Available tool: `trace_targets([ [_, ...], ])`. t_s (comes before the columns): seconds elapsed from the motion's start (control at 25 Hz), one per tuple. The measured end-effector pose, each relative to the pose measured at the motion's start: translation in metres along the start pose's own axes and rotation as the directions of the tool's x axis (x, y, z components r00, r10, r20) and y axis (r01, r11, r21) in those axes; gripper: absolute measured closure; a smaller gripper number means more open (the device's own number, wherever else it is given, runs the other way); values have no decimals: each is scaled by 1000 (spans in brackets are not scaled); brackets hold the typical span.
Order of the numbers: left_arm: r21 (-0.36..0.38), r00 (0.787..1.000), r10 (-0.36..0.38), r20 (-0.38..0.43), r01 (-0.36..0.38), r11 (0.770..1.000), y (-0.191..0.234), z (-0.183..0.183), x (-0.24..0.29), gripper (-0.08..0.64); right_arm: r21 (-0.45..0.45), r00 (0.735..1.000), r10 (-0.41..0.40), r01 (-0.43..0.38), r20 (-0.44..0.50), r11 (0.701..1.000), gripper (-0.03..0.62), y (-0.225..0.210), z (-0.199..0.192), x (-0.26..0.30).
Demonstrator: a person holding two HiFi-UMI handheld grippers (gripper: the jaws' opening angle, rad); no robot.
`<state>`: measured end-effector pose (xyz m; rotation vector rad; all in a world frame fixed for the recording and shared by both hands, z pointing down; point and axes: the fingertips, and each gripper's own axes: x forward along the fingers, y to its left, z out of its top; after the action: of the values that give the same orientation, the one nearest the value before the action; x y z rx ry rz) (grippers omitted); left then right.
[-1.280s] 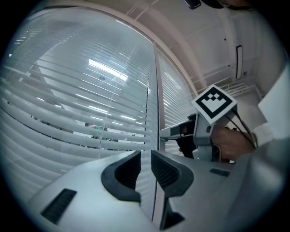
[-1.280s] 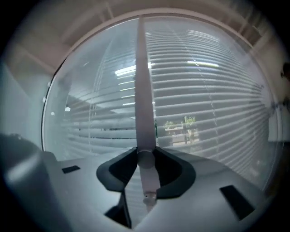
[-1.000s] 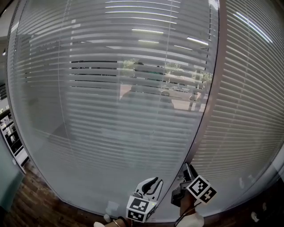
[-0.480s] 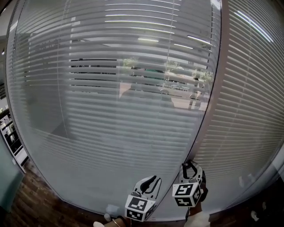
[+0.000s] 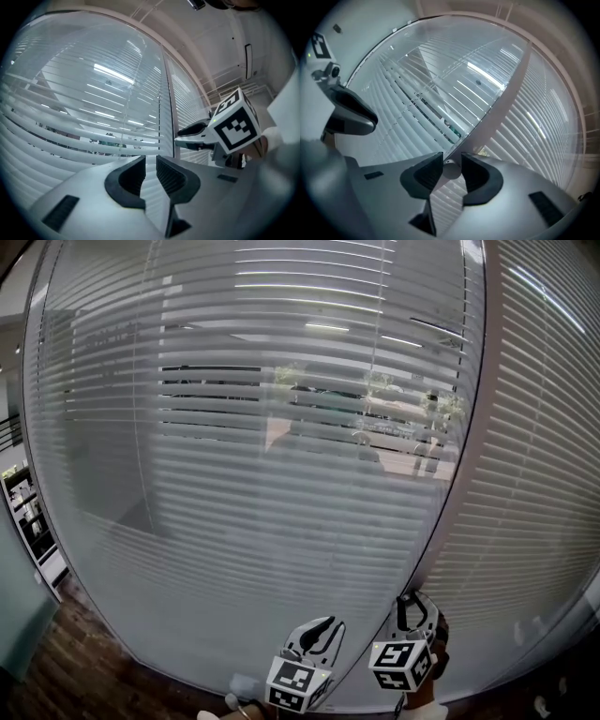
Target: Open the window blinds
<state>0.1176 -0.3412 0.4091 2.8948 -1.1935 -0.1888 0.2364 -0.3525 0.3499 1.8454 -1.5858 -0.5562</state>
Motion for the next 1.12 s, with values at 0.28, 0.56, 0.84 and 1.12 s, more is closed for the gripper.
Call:
trace_targets([
  [0.28,-25,1000,4,-11,-5,1000,2,-3,7,502,-54,999,-11,9,-41,999,454,1,-9,7],
  [0.56,-15,1000,-5,6,5,1000,-9,12,10,502,426,997,67,-79,44,901,462,-7,-16,8],
  [0.84,-15,1000,-3,16,3,1000,-13,10,10,502,824,986,62,-166,157,542,462,-15,-25,11],
  [1.12,-17,1000,3,19,-3,1000,-12,7,2,502,962,975,26,-223,221,156,462,-18,-30,9],
])
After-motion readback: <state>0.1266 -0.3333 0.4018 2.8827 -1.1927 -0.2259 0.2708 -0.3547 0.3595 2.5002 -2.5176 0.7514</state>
